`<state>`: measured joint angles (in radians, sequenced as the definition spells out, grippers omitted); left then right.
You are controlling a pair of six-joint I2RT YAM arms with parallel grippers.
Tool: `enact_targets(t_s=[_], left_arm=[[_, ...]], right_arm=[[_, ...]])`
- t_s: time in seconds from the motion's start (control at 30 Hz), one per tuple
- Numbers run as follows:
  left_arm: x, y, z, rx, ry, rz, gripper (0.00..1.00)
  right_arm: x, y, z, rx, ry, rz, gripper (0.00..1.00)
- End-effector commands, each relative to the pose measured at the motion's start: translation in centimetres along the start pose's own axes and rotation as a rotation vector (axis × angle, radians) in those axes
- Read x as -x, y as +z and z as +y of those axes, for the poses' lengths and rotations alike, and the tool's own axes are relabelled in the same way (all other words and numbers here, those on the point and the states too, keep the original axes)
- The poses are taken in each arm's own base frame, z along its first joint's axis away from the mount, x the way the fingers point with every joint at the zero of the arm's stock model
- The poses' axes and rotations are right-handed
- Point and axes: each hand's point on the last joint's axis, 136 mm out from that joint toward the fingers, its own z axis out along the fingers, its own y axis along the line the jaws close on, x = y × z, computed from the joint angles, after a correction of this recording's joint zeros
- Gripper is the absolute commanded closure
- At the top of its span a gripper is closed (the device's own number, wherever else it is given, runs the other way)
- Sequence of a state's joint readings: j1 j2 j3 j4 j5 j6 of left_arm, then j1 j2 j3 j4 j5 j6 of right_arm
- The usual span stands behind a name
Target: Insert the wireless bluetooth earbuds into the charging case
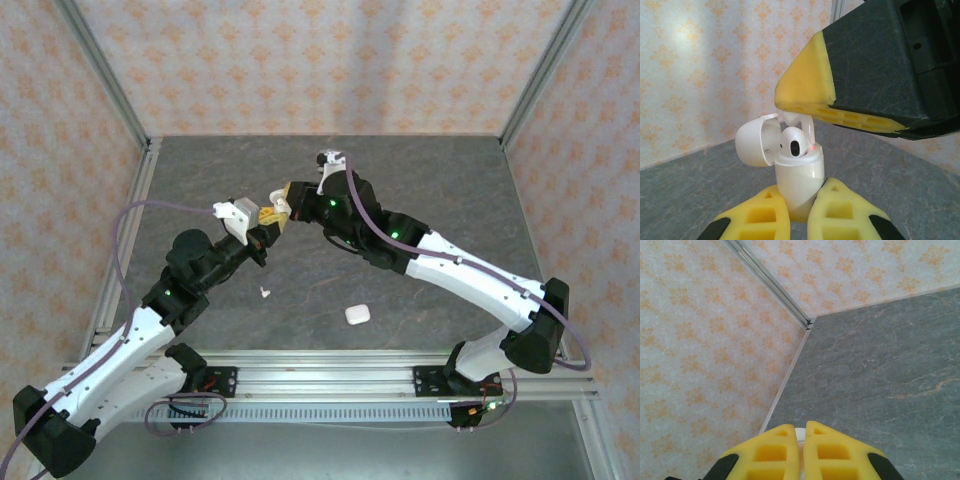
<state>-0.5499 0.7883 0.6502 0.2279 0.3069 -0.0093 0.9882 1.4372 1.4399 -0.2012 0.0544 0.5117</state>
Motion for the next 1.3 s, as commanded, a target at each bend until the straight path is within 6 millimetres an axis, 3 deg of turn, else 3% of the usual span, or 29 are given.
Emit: enact_targets(t_s=[0.0,0.4,0.57,0.93,1.27], left_arm=[[3.1,-0.3,-0.3,-0.007,0.013,-0.086,1.00],[3.3,-0.3,-0.2,0.001,0.019,-0.089,1.00],[3.3,-0.3,-0.2,-0.004,0.015,-0.089,1.00],[3.0,-0.3,-0.3,-0.006,0.014,-0.083,1.00],[2.5,-0.6,-0.9,-0.040,0.021,-0.051,1.00]], right_arm=[[-0.3,-0.7,0.3,-0.025,-0.047,0.010,0.91],[-1.0,-1.1,0.0,-0.049,-0.043,0.031,0.86],[-0.5,-1.2,0.8,-0.025,-0.037,0.032,0.78],[0.2,-1.5,1.9,-0.005,-0.017,0.041,0.74],[3.5,-4.8,2.3,-0.024,-0.122,-0.004,0.67]])
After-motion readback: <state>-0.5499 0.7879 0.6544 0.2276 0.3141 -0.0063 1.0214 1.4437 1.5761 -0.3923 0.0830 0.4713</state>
